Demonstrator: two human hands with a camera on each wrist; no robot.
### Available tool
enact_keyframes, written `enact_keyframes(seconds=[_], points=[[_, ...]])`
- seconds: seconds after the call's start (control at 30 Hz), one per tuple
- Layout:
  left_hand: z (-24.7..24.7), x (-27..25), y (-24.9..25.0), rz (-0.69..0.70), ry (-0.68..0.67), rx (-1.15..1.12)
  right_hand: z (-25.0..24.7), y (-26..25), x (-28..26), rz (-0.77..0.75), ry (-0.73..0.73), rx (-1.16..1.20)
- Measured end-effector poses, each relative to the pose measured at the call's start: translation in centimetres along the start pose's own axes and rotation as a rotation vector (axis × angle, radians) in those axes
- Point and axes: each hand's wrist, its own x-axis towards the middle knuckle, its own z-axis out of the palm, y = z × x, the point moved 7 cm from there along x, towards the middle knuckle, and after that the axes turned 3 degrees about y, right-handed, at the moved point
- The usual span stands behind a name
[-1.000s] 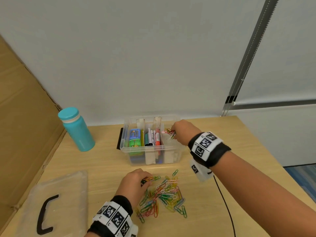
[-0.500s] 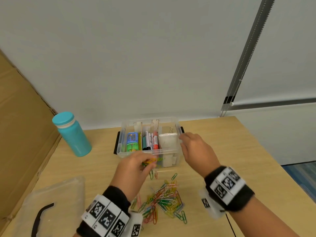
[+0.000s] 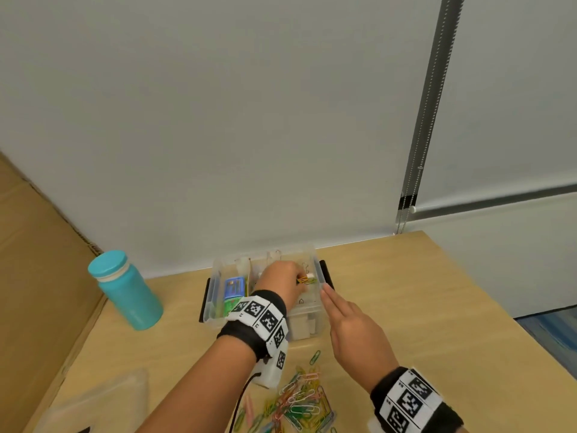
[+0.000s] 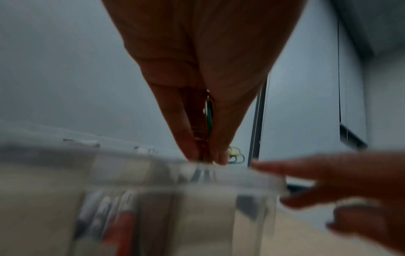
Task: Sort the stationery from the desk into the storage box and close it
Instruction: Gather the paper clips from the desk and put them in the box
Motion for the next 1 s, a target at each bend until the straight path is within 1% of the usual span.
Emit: enact_keyframes(seconds=[0.07,0.1,0.17,0.23,0.3,0.33,0.4,0.47,0.53,0.57,0.63,0.67,0.73,0.77,0.8,0.87,0.93,1.0], points=[[2.5,0.6,0.0,0.003,-0.155,0.060,0.0,0.1,0.0,0.001,0.013,-0.020],[3.1,0.8,-0.1,0.005,-0.193,0.069,0.1,0.2,0.0,0.005,0.014,-0.024],[3.6,1.1,-0.4,0.008,-0.212,0.073,0.2,0.2,-0.1,0.009,-0.004,-0.012],[3.3,0.8,-0.6,0.014,-0.201,0.021,0.4,0.3,-0.2,0.007,-0.036,0.011],[2.2,-0.4,-0.5,0.031,-0.143,-0.078,0.2,0.2,-0.2,-0.018,-0.043,0.015],[1.3,-1.2,-0.5,0.051,-0.081,-0.127,0.0,0.0,-0.2,-0.034,-0.037,0.018],[-0.5,-3.6,-0.6,0.113,0.087,-0.205,-0.4,-0.2,-0.7,-0.040,-0.035,0.041],[-1.8,-6.8,-1.3,0.134,0.204,-0.289,-0.5,-0.3,-1.8,-0.003,-0.025,0.089],[-1.6,-9.9,-2.3,0.118,0.213,-0.322,-0.3,0.0,-3.3,0.092,-0.027,0.156],[-0.9,-11.2,-3.1,0.089,0.179,-0.321,0.0,0.0,-4.0,0.129,-0.032,0.173],[1.7,-13.1,-5.1,0.003,0.050,-0.250,1.2,-0.3,-5.0,0.130,-0.088,0.129],[3.4,-13.8,-6.2,-0.046,-0.039,-0.176,2.1,-0.5,-5.4,0.114,-0.162,0.091],[6.8,-15.3,-8.5,-0.147,-0.235,-0.051,4.3,-0.9,-6.3,0.096,-0.361,0.063],[8.2,-15.9,-9.4,-0.177,-0.309,-0.026,5.4,-1.0,-6.7,0.094,-0.459,0.073],[9.2,-16.4,-10.1,-0.194,-0.353,-0.023,6.3,-1.1,-7.1,0.098,-0.542,0.086],[10.4,-17.2,-10.6,-0.220,-0.396,-0.048,7.5,-1.6,-7.3,0.081,-0.632,0.069],[11.2,-17.5,-10.3,-0.221,-0.412,-0.064,8.2,-2.2,-7.1,0.049,-0.651,0.028],[11.6,-17.5,-9.6,-0.196,-0.396,-0.071,8.9,-2.8,-6.8,0.032,-0.678,0.014]])
